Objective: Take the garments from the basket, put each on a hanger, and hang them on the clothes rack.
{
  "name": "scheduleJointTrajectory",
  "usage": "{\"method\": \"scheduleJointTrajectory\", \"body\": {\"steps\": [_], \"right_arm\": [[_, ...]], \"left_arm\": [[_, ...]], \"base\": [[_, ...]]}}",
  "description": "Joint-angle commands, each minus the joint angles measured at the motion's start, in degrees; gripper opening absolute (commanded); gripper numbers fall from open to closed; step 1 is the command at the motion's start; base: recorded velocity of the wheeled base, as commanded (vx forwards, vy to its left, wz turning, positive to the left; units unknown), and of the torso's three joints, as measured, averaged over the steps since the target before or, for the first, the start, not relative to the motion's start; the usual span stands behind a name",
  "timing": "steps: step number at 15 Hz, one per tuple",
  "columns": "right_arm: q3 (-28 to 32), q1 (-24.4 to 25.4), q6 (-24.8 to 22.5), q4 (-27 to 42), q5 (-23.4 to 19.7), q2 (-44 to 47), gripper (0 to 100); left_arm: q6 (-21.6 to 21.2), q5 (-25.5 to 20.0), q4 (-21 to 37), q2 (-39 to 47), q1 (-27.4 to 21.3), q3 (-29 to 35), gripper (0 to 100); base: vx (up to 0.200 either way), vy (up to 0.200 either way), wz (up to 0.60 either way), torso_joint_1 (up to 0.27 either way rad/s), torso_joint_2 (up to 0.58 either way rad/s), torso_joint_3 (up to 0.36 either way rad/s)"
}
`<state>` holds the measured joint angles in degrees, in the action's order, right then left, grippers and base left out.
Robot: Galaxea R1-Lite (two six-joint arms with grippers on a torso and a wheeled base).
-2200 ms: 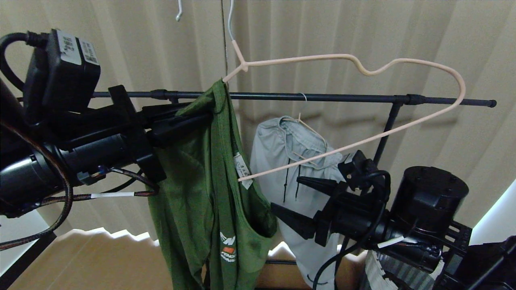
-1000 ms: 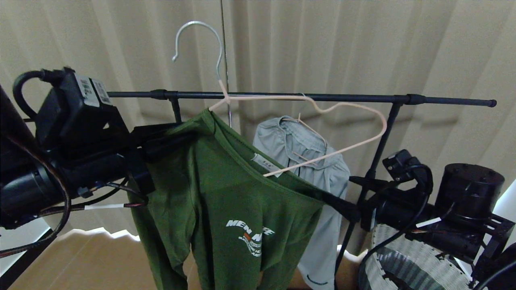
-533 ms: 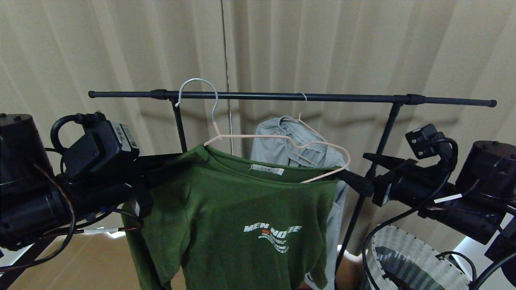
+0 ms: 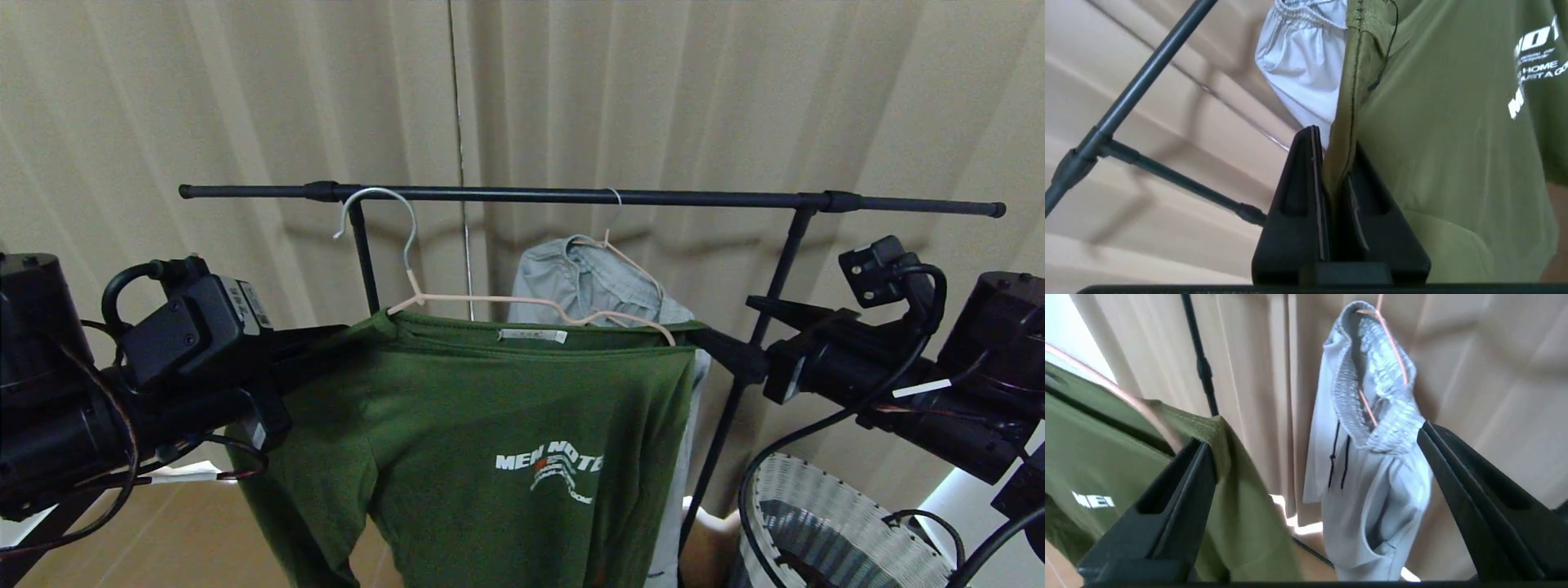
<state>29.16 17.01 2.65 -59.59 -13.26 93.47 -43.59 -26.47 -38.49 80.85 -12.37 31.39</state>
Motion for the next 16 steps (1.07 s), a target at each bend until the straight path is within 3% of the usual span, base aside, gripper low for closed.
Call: {"method": "scheduleJointTrajectory", "body": {"steps": [1,4,8,12,14,16], "right_arm": [[-0.33,0.66,-0.01,0.96,-0.1,-1.8,100],[3.45,1.63,-0.01,6.85,-0.18,-3.73,100],[4.5,2.33,-0.01,8.87,-0.18,-4.7,100],[3.62,8.48,-0.18,14.76,-0.18,-9.35,100],[3.27,11.38,-5.28,22.85,-3.61,-12.17,100],[3.8,11.91,-9.15,25.49,-5.11,-12.17,100]], "left_arm": [[-0.09,0.45,-0.01,0.45,-0.02,-0.01,0],[-4.48,2.21,-0.01,1.86,0.16,-0.54,0],[-5.01,2.3,-0.01,2.21,0.07,-1.51,0],[-5.98,7.75,-0.54,4.49,-0.55,-0.37,0],[-4.92,7.83,-0.63,4.49,-3.18,1.04,0],[-3.34,7.83,-0.63,4.49,-4.5,1.04,0]], "base": [[0.0,0.0,0.0,0.0,0.0,0.0],[0.0,0.0,0.0,0.0,0.0,0.0],[0.0,0.0,0.0,0.0,0.0,0.0],[0.0,0.0,0.0,0.0,0.0,0.0],[0.0,0.0,0.0,0.0,0.0,0.0],[0.0,0.0,0.0,0.0,0.0,0.0]]}}
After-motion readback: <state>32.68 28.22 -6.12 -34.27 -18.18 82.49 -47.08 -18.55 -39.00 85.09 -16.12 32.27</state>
